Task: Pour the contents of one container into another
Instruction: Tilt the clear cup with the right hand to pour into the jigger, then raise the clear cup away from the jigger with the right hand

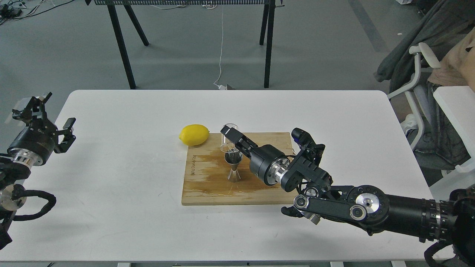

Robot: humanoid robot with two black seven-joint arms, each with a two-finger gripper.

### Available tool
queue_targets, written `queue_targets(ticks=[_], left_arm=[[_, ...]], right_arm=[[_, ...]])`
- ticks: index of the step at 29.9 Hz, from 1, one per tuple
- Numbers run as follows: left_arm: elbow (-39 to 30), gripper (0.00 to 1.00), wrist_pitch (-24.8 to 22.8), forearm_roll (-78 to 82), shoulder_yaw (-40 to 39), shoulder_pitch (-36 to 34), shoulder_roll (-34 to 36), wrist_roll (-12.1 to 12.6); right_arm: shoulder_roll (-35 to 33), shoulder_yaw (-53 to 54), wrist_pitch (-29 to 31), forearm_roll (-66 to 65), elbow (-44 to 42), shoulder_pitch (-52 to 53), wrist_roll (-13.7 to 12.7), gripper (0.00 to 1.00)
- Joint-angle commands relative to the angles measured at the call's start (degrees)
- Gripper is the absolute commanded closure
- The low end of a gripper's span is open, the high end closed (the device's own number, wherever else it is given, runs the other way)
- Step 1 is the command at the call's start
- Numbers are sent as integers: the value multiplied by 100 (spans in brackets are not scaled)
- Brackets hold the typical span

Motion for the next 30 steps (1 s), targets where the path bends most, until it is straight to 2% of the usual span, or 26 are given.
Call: queue_targets(ticks=[1,21,30], left_arm=[[-1,1,0,4,-7,0,0,0],[-1,1,0,-5,-7,0,9,0],[-1,1,0,-5,1,0,9,0]], right_arm=[[-6,-7,0,0,0,32,0,59],[-76,1,0,114,35,50,18,59],[-173,1160,0,904,289,-275,26,59]])
